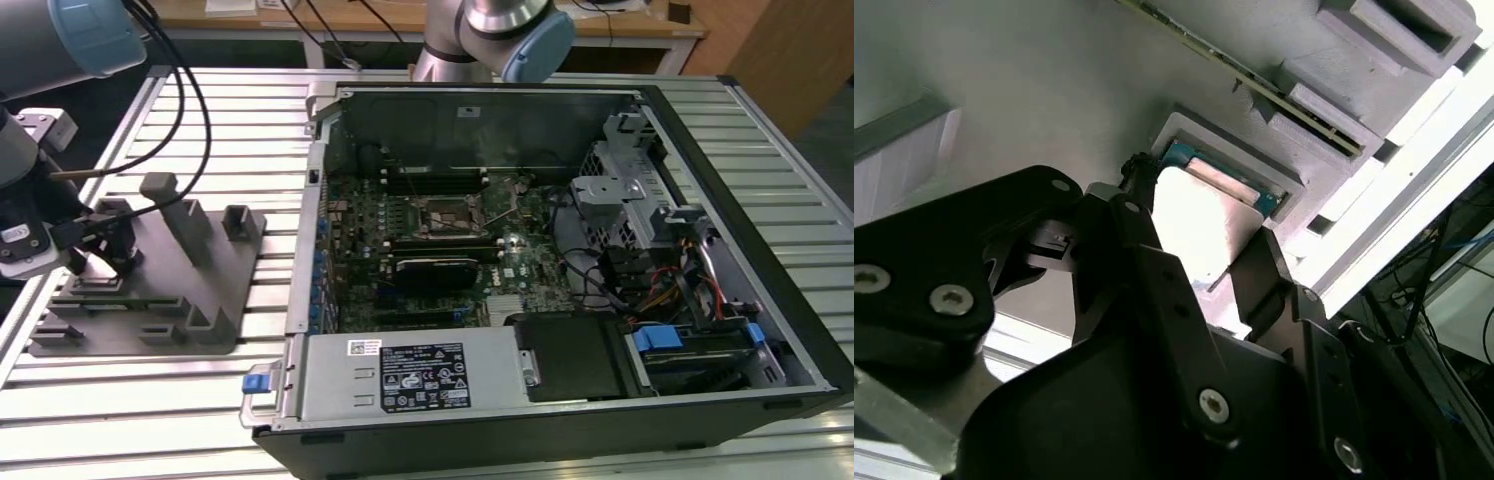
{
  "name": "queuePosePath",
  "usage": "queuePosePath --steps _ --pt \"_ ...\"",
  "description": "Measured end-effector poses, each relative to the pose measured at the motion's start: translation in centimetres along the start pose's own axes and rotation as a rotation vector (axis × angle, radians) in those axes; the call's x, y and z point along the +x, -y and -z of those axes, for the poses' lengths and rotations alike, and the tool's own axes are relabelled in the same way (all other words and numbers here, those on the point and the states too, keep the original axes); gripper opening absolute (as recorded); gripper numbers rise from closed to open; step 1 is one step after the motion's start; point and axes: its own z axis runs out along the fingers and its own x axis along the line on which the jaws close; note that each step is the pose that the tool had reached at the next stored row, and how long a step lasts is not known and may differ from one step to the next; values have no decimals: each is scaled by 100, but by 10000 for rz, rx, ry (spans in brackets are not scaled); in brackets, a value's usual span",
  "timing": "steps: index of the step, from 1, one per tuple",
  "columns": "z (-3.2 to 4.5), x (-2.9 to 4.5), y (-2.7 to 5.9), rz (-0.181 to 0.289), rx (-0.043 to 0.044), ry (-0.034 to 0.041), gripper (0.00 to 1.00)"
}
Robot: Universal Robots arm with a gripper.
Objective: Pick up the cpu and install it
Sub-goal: 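Pick up the cpu and move it towards the insertion slot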
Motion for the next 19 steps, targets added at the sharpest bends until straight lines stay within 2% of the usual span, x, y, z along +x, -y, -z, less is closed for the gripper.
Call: queuePosePath --steps 13,19 --pt "190 -1 -12 0 -1 1 54" --pt "320 -1 -20 0 -1 0 54"
